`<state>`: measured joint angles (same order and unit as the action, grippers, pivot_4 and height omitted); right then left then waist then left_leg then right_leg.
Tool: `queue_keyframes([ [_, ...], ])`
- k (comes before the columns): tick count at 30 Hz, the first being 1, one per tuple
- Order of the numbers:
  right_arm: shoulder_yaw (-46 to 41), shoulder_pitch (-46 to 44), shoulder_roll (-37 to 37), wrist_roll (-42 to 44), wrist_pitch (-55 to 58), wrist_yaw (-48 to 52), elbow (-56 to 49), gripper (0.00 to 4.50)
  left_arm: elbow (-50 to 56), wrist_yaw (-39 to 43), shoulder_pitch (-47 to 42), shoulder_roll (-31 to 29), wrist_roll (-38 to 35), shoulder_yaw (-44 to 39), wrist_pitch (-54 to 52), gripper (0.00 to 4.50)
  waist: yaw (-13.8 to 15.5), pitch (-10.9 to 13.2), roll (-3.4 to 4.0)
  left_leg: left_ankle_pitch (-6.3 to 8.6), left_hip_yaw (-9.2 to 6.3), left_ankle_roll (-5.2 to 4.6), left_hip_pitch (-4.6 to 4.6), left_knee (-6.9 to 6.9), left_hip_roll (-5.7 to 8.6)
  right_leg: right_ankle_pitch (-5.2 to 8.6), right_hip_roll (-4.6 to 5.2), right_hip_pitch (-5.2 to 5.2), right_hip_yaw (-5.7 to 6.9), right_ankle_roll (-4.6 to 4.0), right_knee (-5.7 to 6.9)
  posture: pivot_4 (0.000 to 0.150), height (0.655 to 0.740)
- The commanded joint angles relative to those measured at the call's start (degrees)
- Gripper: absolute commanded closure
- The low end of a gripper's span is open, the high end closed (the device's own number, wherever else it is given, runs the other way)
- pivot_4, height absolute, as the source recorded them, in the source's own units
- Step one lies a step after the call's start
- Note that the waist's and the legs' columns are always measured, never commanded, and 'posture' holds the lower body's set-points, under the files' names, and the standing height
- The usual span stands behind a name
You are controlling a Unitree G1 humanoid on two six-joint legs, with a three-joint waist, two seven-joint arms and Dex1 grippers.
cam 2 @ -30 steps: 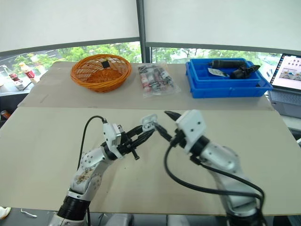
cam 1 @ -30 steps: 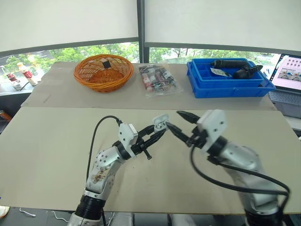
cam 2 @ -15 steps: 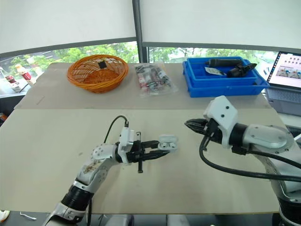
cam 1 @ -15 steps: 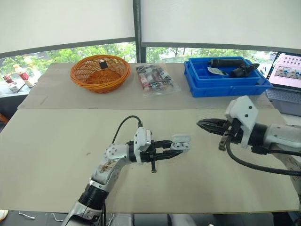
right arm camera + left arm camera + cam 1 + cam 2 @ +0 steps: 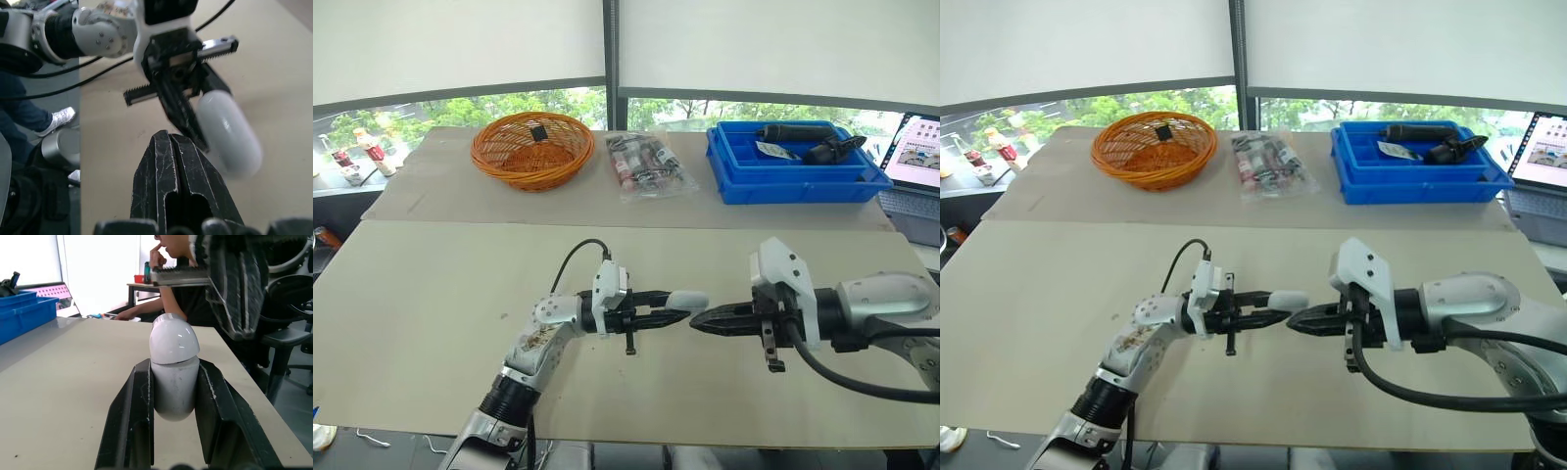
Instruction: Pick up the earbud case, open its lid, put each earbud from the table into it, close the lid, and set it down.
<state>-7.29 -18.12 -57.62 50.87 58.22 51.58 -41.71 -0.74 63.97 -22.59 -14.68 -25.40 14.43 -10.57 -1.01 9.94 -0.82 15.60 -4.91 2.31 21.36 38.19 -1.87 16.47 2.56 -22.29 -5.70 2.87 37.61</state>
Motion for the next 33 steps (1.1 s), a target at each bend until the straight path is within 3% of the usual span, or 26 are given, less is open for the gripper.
queue_keyframes([
  [1,-3.6,1.4,-0.3,-0.6,-1.5,-3.0,-1.8,4.50,1.6,-1.1,-2.3,-1.9,-3.6,0.4,-13.3,3.89,0.0,0.0,-0.01,0.00,0.00,0.00,-0.01,0.00,0.00,0.00,0.00,0.00,0.00,0.00,0.01,0.150,0.7282],
  [5,-4.4,4.3,1.5,-5.1,-4.8,-7.4,-2.2,4.50,0.3,-1.7,-5.5,-2.5,-6.2,-0.2,-23.6,3.89,0.0,0.0,-0.01,0.00,-0.01,0.00,0.00,0.00,-0.01,0.01,-0.02,-0.02,0.01,0.02,0.04,0.150,0.7282],
  [15,3.2,1.4,9.3,-11.1,-5.0,-17.4,-0.3,4.50,0.1,1.5,-6.3,-1.3,-3.7,0.9,-19.0,3.89,0.0,0.0,-0.03,-0.01,0.00,0.02,0.01,-0.01,-0.01,0.00,-0.01,-0.05,0.01,0.01,0.03,0.150,0.7282],
  [25,4.5,3.8,8.8,-9.7,-2.6,-15.8,-2.4,4.50,-0.8,-1.4,-7.3,0.7,-4.6,-0.9,-20.8,3.89,0.1,0.0,-0.03,-0.01,0.00,0.02,0.05,0.00,0.00,0.01,-0.01,-0.05,0.01,0.01,0.02,0.150,0.7282],
  [33,2.6,5.4,7.1,-15.9,-6.8,-17.2,-0.8,4.50,-6.8,-8.1,-12.9,0.9,-4.3,-0.9,-36.4,3.89,0.1,0.0,-0.04,-0.01,-0.01,0.02,0.05,0.01,0.02,0.01,0.00,-0.04,0.01,0.02,0.02,0.150,0.7282],
])
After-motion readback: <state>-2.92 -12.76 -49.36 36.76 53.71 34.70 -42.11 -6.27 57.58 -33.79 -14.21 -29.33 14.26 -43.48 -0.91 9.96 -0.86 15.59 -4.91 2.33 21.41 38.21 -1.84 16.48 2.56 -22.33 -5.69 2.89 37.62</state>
